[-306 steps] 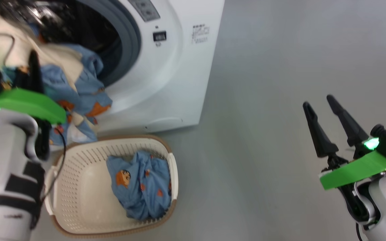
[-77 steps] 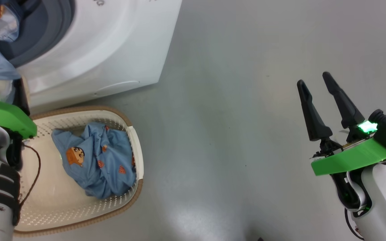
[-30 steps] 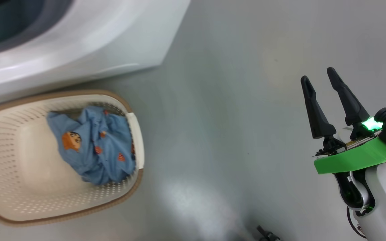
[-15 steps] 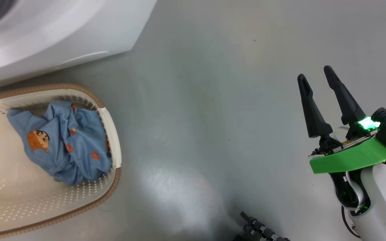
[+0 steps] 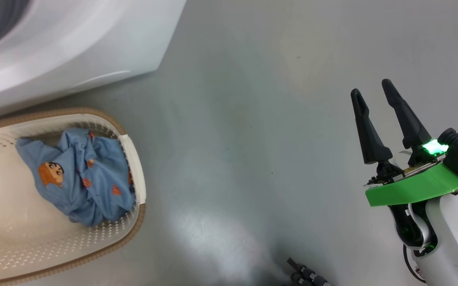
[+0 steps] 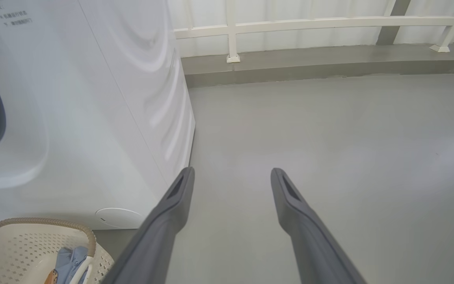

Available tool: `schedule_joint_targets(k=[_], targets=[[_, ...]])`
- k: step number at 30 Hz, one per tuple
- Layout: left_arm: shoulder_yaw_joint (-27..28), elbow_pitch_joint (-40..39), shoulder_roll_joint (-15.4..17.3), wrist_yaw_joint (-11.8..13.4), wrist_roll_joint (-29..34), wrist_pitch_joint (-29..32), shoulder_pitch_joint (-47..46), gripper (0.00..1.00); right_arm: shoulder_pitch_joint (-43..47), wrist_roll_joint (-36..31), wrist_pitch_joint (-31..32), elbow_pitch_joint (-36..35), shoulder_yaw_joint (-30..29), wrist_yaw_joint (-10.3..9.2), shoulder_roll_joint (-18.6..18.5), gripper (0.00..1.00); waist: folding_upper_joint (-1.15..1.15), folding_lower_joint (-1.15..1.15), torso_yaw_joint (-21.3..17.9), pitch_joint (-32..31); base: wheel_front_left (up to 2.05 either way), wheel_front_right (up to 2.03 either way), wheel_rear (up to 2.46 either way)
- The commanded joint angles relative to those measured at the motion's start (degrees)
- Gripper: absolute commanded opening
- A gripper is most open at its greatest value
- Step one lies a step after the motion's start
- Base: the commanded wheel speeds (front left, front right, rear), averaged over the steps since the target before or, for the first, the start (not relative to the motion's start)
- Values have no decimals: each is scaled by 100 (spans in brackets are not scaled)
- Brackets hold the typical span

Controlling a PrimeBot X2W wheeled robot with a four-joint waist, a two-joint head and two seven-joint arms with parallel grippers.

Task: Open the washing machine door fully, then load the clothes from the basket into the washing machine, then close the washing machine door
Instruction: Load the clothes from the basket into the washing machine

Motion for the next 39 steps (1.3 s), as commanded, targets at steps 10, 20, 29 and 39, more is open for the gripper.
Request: schedule_joint_targets(k=[10, 20, 29, 39], targets=[[102, -321, 67, -132, -343, -1453, 981, 100, 5, 0, -46, -12, 156, 25, -98, 100, 0, 0, 248, -486, 0, 0, 0], [66, -397, -171, -160, -600, -2452, 2133, 100, 44, 44, -46, 117, 265, 25, -276, 100, 0, 0, 455, -1236, 0, 0, 0], [45, -886, -493, -163, -720, -2656, 3194, 100, 210, 130, -46, 234, 317, 25, -432, 100, 0, 0, 694, -1969, 0, 0, 0], [315, -1992, -697, -15, -720, -2661, 4490, 100, 489, 227, -46, 347, 325, 25, -574, 100, 0, 0, 1002, -2702, 0, 0, 0]])
